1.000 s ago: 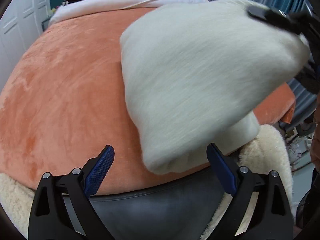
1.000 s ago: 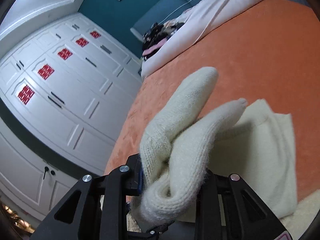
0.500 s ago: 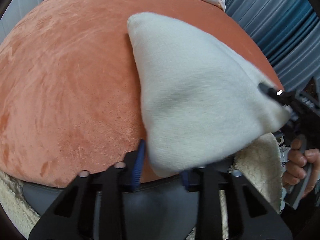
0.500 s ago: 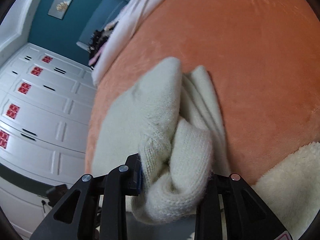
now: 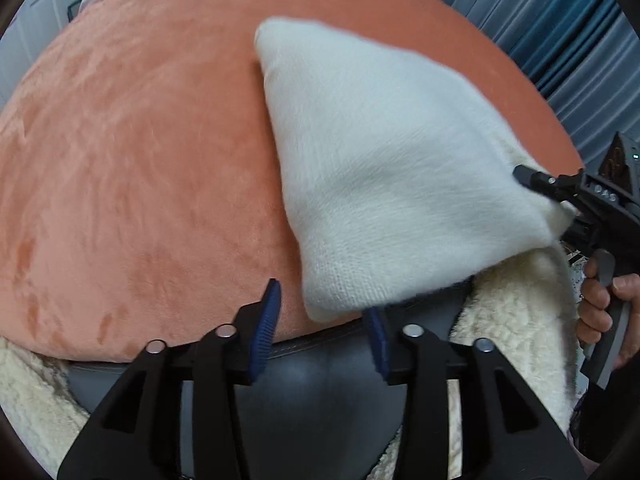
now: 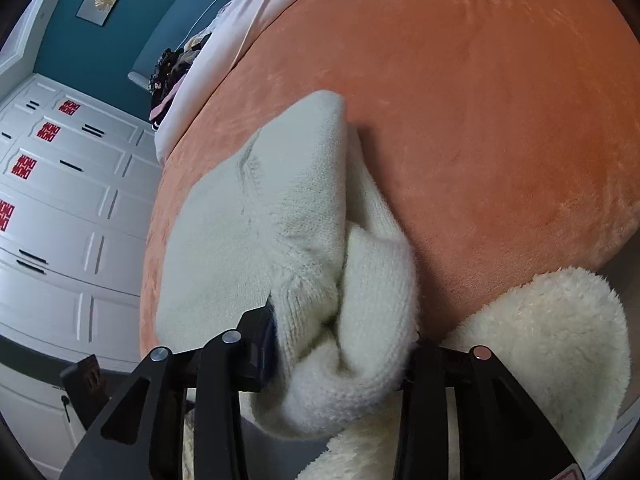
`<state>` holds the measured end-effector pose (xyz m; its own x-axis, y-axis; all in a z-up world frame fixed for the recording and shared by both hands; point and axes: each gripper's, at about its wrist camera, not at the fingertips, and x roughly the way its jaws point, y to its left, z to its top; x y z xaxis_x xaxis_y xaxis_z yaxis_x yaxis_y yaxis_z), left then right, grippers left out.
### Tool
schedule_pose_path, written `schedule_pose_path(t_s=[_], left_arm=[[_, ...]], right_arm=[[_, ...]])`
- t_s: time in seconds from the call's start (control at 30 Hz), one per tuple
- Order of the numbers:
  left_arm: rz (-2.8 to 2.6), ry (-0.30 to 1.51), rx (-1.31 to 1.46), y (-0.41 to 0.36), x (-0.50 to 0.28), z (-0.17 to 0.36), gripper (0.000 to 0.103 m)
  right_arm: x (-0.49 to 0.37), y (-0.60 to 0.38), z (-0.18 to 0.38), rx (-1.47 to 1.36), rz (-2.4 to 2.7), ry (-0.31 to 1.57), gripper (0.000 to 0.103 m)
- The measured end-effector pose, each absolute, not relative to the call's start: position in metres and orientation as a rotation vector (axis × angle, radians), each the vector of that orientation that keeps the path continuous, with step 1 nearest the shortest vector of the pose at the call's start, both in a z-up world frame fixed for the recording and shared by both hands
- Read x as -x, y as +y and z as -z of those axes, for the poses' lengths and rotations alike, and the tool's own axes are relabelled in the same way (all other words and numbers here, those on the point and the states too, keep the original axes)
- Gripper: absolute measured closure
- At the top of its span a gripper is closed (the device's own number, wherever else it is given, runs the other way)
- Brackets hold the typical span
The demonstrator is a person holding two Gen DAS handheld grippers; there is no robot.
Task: Fold small clothes
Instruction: 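Release the folded sweater with both tools and pull back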
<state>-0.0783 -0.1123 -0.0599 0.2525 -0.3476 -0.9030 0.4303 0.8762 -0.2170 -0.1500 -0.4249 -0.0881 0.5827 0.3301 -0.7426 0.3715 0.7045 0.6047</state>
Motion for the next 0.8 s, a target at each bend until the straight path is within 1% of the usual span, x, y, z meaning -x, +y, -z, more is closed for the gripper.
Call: schedule_pose_path(t_s=[0.03, 0.07, 0.1, 0.13, 0.17, 0.2, 0.27, 0.3, 0.33, 0.4, 0.47, 0.53, 0.57, 0.6, 0.63, 0.67, 0.7, 0.73, 0.77, 0.8], left_arm=[[0.535, 1.184, -0.090, -0.110, 0.079, 0.052, 0.057], [0.536, 1.169, -0.101, -0.109, 0.082, 0.043, 0.055], [0.539, 1.155, -0.102, -0.107, 0.084, 0.034, 0.050], [0.548, 1.131, -0.079, -0.102, 0.084, 0.025, 0.045], [0.551, 1.100, -0.051, -0.098, 0.086, 0.014, 0.037], [0.560, 1.065, -0.027, -0.093, 0.087, 0.004, 0.033], [0.549, 1.007, -0.008, -0.090, 0.084, -0.013, 0.028], [0.528, 0.992, -0.008, -0.089, 0.079, -0.018, 0.028], [0.498, 0.983, -0.013, -0.089, 0.076, -0.021, 0.028], [0.426, 0.984, -0.013, -0.086, 0.068, -0.021, 0.028], [0.381, 1.019, 0.020, -0.080, 0.055, -0.018, 0.028], [0.360, 1.044, 0.061, -0.074, 0.050, -0.016, 0.028], [0.356, 1.047, 0.068, -0.073, 0.049, -0.016, 0.028], [0.352, 1.046, 0.064, -0.070, 0.048, -0.016, 0.028], [0.344, 1.047, 0.049, -0.070, 0.049, -0.016, 0.028], [0.341, 1.048, 0.039, -0.072, 0.050, -0.016, 0.028], [0.345, 1.048, 0.033, -0.074, 0.050, -0.015, 0.028], [0.350, 1.046, 0.029, -0.076, 0.050, -0.014, 0.028], [0.360, 1.048, 0.024, -0.080, 0.049, -0.012, 0.028], [0.373, 1.049, 0.019, -0.085, 0.047, -0.011, 0.028]], right_arm=[[0.154, -0.428, 0.082, -0.802, 0.052, 0.967, 0.051], [0.158, -0.430, 0.074, -0.774, 0.082, 0.955, 0.048], [0.162, -0.435, 0.065, -0.747, 0.105, 0.944, 0.045], [0.164, -0.437, 0.056, -0.720, 0.134, 0.928, 0.045], [0.166, -0.439, 0.043, -0.701, 0.152, 0.904, 0.044], [0.166, -0.437, 0.033, -0.690, 0.138, 0.884, 0.045], [0.158, -0.427, 0.012, -0.665, 0.045, 0.852, 0.066], [0.150, -0.414, 0.000, -0.630, -0.006, 0.846, 0.082], [0.141, -0.396, -0.010, -0.587, -0.065, 0.846, 0.085], [0.122, -0.358, -0.021, -0.494, -0.167, 0.850, 0.087], [0.111, -0.320, -0.017, -0.386, -0.223, 0.878, 0.087], [0.090, -0.287, 0.014, -0.300, -0.252, 0.992, 0.087], [0.080, -0.271, 0.052, -0.225, -0.247, 1.117, 0.087], [0.069, -0.259, 0.083, -0.168, -0.231, 1.192, 0.088], [0.072, -0.261, 0.098, -0.198, -0.259, 1.179, 0.092], [0.076, -0.269, 0.094, -0.261, -0.275, 1.161, 0.093], [0.077, -0.280, 0.089, -0.329, -0.285, 1.188, 0.094], [0.079, -0.295, 0.080, -0.397, -0.269, 1.200, 0.098], [0.083, -0.307, 0.070, -0.431, -0.233, 1.173, 0.100], [0.089, -0.319, 0.056, -0.444, -0.206, 1.129, 0.097]])
